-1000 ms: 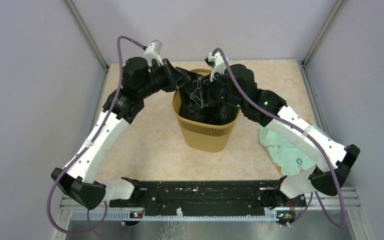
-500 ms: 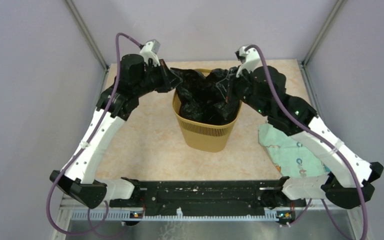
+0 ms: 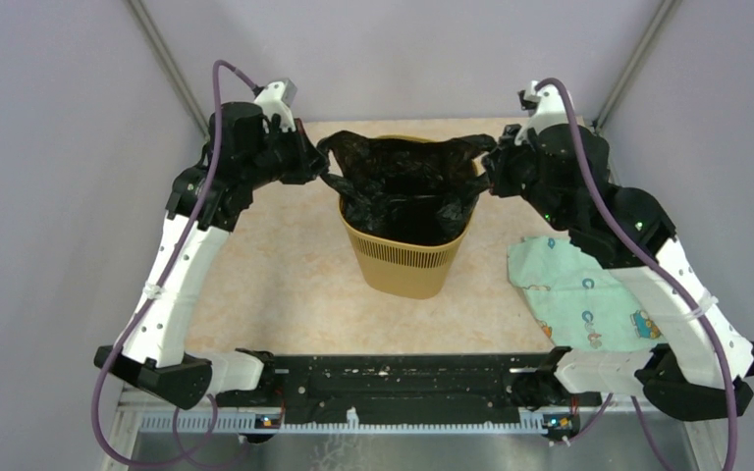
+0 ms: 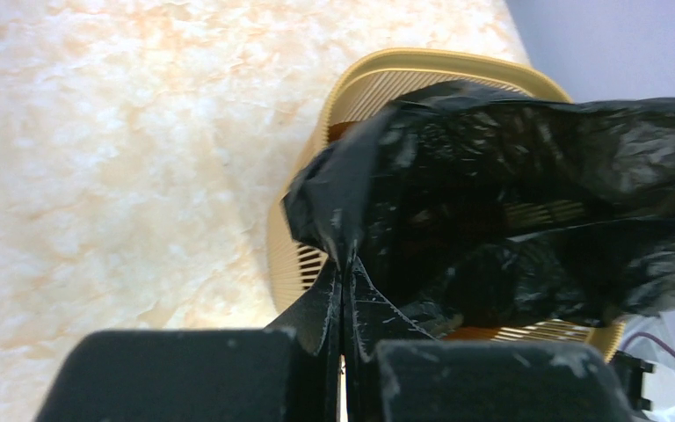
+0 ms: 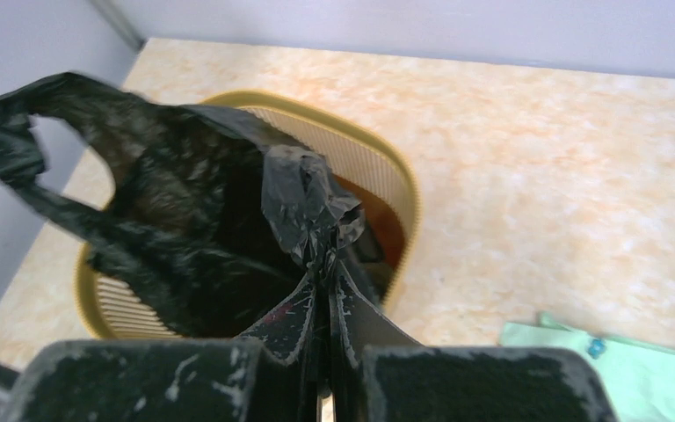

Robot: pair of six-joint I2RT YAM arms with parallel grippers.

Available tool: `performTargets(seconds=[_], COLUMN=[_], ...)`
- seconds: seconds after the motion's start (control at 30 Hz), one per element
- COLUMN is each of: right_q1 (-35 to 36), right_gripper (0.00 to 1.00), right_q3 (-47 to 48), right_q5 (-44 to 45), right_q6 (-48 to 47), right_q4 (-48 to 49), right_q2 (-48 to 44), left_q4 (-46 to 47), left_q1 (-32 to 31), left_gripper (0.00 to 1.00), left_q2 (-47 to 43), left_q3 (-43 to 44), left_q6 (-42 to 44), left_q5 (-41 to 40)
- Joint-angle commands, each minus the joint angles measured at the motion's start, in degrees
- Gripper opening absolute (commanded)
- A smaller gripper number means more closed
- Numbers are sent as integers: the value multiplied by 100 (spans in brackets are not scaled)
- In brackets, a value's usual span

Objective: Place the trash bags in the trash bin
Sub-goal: Place the trash bag in the trash bin.

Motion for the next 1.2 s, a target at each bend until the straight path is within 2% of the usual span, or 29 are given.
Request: performTargets(seconds=[0.0, 0.07, 0.13, 0.37, 0.53, 0.83, 1.17], right_q1=[-264, -383, -684, -1546, -1870, -2314, -2688], right_gripper=[0, 0, 0, 0, 0, 0, 0], right_q3=[342, 344, 405, 1153, 1553, 1731, 936], right_q5=[645, 653, 297, -641, -826, -1381, -1933], right_q6=[-57, -173, -264, -687, -724, -512, -228], right_q4=[-627, -517, -279, 240, 302, 173, 187], right_q2=[-4, 150, 337, 1443, 2116, 2922, 3082], left_q4=[-128, 171, 474, 853, 869, 1143, 1277], left_q1=[52, 73, 88, 262, 688, 999, 1099], left_gripper=[0, 0, 0, 0, 0, 0, 0], left_q2=[-38, 4, 181, 1384, 2048, 2605, 2834], left_q3=[230, 117, 131, 1042, 1335, 983, 455], left_q6=[357, 375, 375, 388, 287, 65, -42], left_q5=[-543, -687, -678, -419, 148, 965, 1453])
